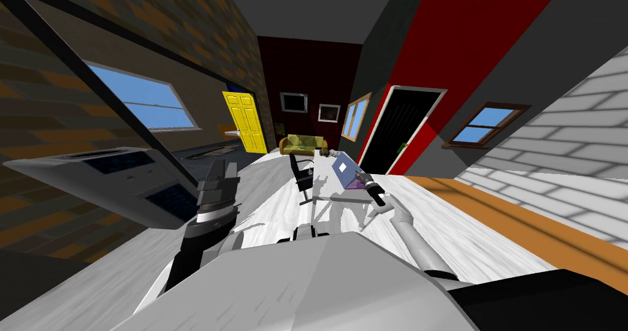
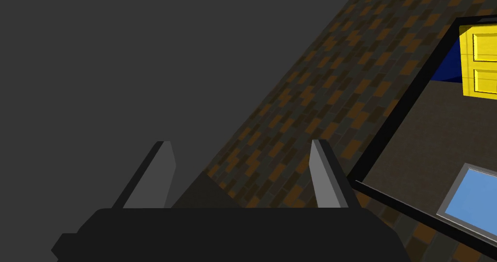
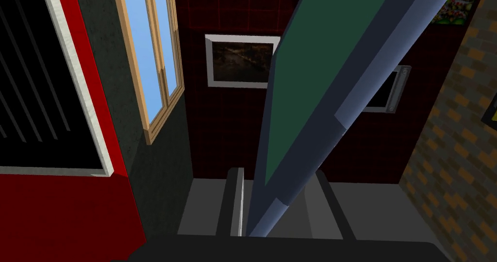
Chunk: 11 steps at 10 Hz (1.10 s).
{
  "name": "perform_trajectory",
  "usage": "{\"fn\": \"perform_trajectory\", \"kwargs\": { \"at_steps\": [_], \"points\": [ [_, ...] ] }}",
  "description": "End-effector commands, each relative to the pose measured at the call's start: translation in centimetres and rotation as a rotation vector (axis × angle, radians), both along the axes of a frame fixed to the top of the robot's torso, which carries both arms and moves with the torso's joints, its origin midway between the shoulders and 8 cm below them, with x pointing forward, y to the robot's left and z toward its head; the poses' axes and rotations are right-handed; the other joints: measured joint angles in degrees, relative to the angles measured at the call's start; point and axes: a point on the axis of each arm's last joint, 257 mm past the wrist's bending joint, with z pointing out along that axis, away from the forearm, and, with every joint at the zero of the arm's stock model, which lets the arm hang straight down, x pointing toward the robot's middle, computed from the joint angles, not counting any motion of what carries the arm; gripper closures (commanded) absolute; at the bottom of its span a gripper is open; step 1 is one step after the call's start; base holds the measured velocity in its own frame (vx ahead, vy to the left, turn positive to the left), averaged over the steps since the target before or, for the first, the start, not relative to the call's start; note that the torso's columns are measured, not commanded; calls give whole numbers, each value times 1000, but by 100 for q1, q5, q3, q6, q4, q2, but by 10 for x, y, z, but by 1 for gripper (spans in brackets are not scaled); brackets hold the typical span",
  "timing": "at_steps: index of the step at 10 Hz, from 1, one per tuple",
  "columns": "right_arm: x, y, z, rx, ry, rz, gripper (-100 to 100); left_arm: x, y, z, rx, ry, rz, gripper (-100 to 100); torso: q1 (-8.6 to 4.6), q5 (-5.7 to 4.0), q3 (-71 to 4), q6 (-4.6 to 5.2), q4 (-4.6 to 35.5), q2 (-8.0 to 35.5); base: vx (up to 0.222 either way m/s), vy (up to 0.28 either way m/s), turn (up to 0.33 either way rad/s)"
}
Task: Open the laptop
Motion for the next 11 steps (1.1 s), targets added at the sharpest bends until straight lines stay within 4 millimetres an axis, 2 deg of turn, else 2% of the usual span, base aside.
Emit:
{"fn": "perform_trajectory", "kwargs": {
  "at_steps": [1, 2, 4, 5, 7, 8, 10, 11],
  "points": [
    [-1, 7, -19, 88, -4, 6, 100, 0, 0, 0, 0, 0, 0, 0, 33, 26, 1, -13, 20, 5, 13, -91, -61],
    [-1, 7, -19, 88, -4, 6, 100, 0, 0, 0, 0, 0, 0, 0, 35, 25, 3, -21, 18, 5, 12, -93, -20],
    [-3, 17, -40, 172, -2, 11, 100, 0, 0, 0, 0, 0, 0, 0, 35, 20, -2, -33, 13, -3, 15, -84, -34],
    [-3, 17, -40, 172, -2, 11, 100, 0, 0, 0, 0, 0, 0, 0, 35, 12, -4, -37, 5, -8, 2, -58, -23],
    [-5, 28, -61, 256, -3, 15, 100, 0, 0, 0, 0, 0, 0, 0, 40, 12, -10, -43, 0, -18, 5, -69, -20],
    [-5, 28, -61, 256, -3, 15, 100, 0, 0, 0, 0, 0, 0, 0, 37, 9, -8, -43, 0, -14, 14, -62, -13],
    [-7, 41, -81, 340, -5, 19, 100, 0, 0, 0, 0, 0, 0, 0, 42, 8, -11, -54, -2, -20, 13, -70, -31],
    [-7, 41, -81, 340, -5, 19, 100, 0, 0, 0, 0, 0, 0, 0, 37, 2, -11, -50, -8, -21, 2, -60, -10]
  ]
}}
